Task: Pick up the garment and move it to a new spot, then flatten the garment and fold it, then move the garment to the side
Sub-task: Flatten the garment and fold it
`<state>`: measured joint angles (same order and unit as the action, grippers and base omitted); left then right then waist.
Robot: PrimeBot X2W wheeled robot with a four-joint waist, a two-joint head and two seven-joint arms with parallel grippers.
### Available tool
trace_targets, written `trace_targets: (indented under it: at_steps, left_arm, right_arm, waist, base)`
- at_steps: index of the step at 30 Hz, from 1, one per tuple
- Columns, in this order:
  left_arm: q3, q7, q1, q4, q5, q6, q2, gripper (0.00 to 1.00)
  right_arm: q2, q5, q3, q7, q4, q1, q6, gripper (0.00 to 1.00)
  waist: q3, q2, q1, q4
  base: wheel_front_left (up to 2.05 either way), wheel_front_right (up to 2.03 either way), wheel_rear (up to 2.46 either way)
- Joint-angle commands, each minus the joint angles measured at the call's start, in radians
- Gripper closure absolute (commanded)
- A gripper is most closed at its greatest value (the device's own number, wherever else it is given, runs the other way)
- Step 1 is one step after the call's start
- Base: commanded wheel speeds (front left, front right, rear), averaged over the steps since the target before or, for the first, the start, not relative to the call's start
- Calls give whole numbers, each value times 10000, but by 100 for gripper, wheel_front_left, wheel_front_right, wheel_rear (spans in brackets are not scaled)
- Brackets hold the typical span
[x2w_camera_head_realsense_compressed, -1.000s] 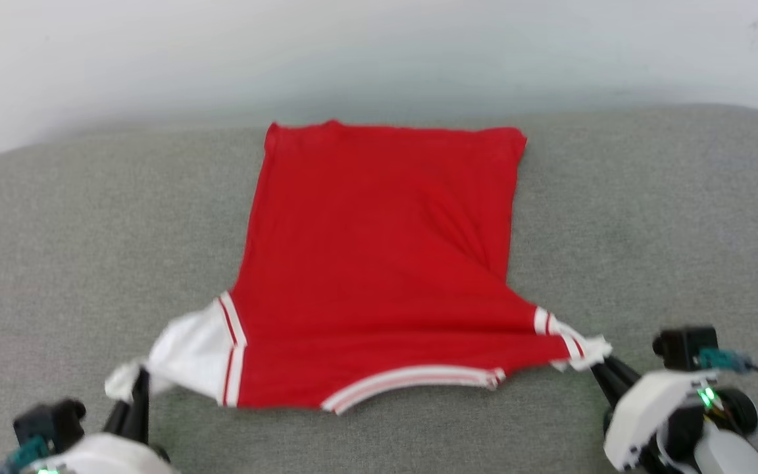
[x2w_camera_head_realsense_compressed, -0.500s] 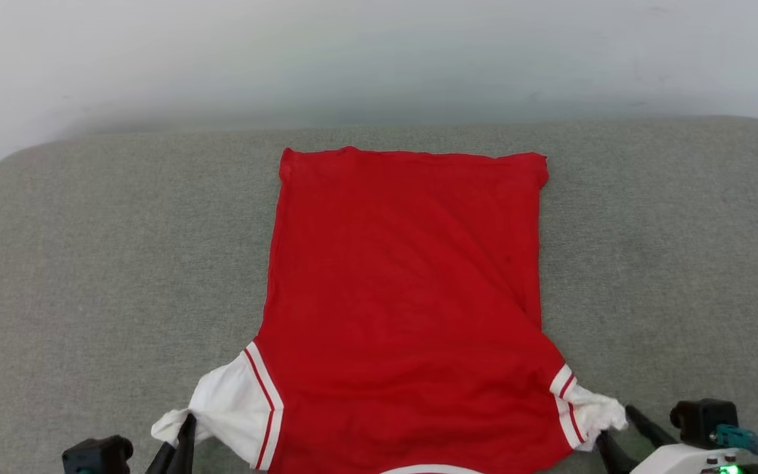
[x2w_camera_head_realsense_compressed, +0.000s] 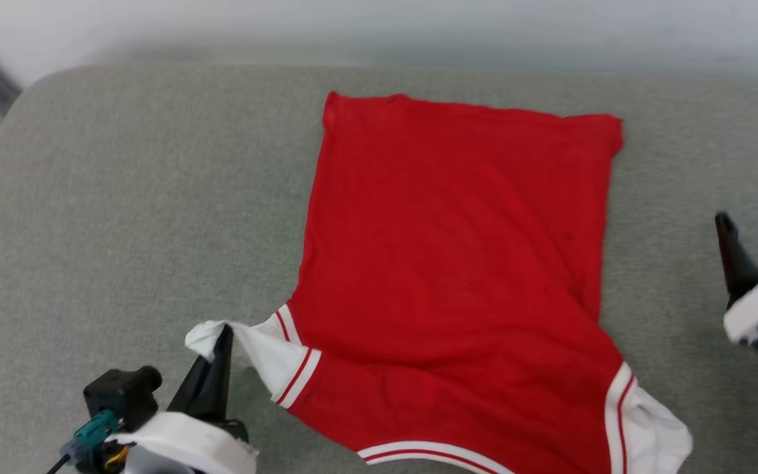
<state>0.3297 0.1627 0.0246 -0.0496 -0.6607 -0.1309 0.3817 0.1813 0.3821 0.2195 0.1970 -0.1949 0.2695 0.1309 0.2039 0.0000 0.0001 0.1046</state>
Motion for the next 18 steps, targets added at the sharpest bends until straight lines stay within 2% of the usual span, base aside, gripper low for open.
trace_targets:
  at_steps: [1,6,10,12,18]
  left_arm:
    - [82,119,-373,-61,99,106,-110,100]
    - [421,348,-1134,-138,245,430,-501,100]
    - [578,542,-1523,-51,214,674,-787,100]
    - [606,645,-1720,53,120,895,-955,100]
    - [670,816,-2172,384,207,1178,-1201,100]
  right_arm:
    - [375,33,-52,618,-475,985,-3,0]
    - [1252,32,-182,2813,-1974,3470,-3,0]
    - [1666,-367,-253,4485,-2812,5247,-3,0]
    - [1722,-649,-218,5136,-3140,5939,-3,0]
    - [1585,-1575,-43,6034,-3788,6967,-3,0]
  waist:
    - [719,0,-1,602]
    - [1622,0,-1,1329]
    - [2301,0,-1,1735]
    - [2639,0,-1,1946]
    - [3279,0,-1,2352]
  base:
    - [0,0,0]
    - [0,0,0]
    - [0,0,0]
    - [0,0,0]
    - [0,0,0]
